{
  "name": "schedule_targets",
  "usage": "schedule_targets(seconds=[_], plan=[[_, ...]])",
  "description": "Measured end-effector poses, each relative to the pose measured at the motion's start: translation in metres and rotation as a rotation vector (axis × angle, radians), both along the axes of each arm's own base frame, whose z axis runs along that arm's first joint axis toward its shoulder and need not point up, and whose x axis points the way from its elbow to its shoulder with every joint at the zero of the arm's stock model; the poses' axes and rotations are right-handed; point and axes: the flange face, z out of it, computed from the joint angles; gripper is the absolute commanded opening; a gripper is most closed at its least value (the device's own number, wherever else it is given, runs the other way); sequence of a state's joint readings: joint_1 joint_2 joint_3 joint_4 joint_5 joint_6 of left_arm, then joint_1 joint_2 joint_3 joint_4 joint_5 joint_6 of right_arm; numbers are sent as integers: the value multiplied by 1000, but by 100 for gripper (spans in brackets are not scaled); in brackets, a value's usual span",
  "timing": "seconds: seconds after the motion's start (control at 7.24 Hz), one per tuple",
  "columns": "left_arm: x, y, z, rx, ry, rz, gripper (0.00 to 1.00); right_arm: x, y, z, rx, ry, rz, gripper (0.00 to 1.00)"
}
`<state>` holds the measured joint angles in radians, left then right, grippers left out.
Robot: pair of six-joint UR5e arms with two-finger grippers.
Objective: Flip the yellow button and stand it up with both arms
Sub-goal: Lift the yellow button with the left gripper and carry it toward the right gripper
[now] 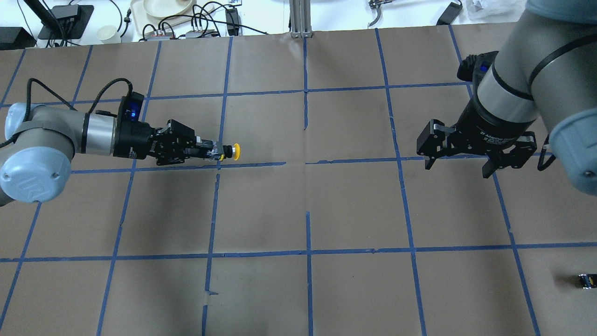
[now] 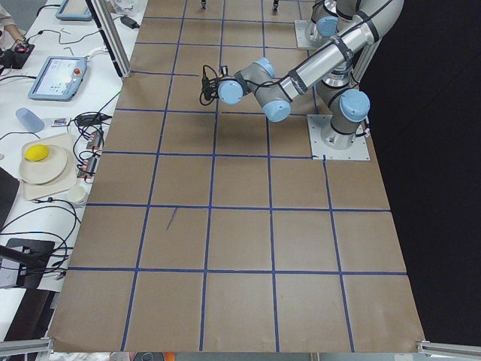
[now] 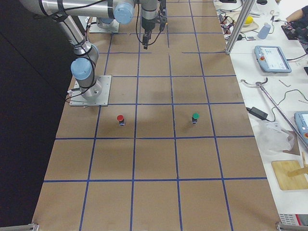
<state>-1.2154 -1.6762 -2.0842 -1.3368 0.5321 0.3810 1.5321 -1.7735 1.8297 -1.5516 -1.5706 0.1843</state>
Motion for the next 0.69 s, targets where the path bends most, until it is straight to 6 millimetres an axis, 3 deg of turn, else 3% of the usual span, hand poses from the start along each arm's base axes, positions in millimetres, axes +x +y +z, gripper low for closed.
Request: schedule_targets(seconds=[0.41,0.69], plan=[[-97,11,24,-47,331,-30,20,-2,0,-1,11,-4,-7,100],[-129,13,36,-75,514,-17,20,-20,-8,9,-7,-43,-62,100]])
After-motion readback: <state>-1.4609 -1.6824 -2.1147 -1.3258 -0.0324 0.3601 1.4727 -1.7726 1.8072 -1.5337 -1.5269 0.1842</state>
